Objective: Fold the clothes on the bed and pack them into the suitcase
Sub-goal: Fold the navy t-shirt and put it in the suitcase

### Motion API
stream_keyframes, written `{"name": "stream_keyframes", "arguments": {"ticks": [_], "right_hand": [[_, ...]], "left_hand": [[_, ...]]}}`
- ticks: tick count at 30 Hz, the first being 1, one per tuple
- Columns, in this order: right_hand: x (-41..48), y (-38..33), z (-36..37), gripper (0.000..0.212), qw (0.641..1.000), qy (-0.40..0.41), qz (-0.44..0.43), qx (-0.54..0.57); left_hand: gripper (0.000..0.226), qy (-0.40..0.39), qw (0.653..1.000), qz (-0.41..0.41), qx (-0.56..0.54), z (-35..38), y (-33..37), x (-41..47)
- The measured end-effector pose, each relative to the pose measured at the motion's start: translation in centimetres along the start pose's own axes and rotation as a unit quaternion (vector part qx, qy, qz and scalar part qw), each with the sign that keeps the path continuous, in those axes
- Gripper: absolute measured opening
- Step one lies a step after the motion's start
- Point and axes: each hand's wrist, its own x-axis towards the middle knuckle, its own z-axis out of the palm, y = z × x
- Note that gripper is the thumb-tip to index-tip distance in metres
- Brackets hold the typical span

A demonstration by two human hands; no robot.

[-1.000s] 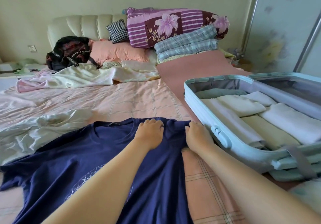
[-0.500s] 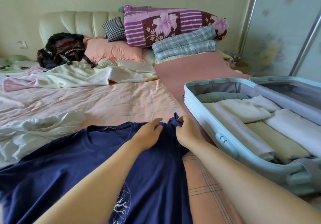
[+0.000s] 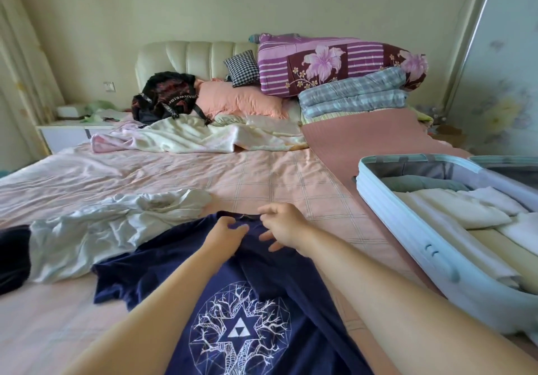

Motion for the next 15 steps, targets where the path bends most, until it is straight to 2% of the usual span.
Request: {"name": "stream_keyframes", "arguments": {"ticks": [3,7,9,12,14,15], "right_hand": [[0.4,2.5,-1.1,0.043,0.982,0.04,-0.028,-0.185],[0.0,4.3,-1.8,0.043,0.945,0.031,-0.091,-0.312],[0.3,4.6,-1.5,0.054,0.916,0.018,-0.131,-0.379],[1.2,5.2,-0.3,0.081,0.882,-0.053,-0.095,-0.458],[1.9,5.8,0.6,0.085,0.878,-0.08,-0.058,-0.469],[2.3,6.1,1.0,0.082,0.882,-0.068,-0.057,-0.464]], "left_hand": [[0.044,-0.004,0.992,0.05,0.118,0.4,-0.7,-0.2],[0.04,0.092,0.988,0.085,0.085,-0.4,0.8,0.5],[0.043,0.135,0.979,0.101,0.116,-1.5,0.9,1.4],[0.048,0.098,0.947,0.111,0.284,-2.6,-0.5,2.4],[0.05,0.073,0.927,0.11,0.352,-2.5,-1.6,2.5],[0.05,0.075,0.916,0.115,0.376,-2.3,-2.0,2.5]]}}
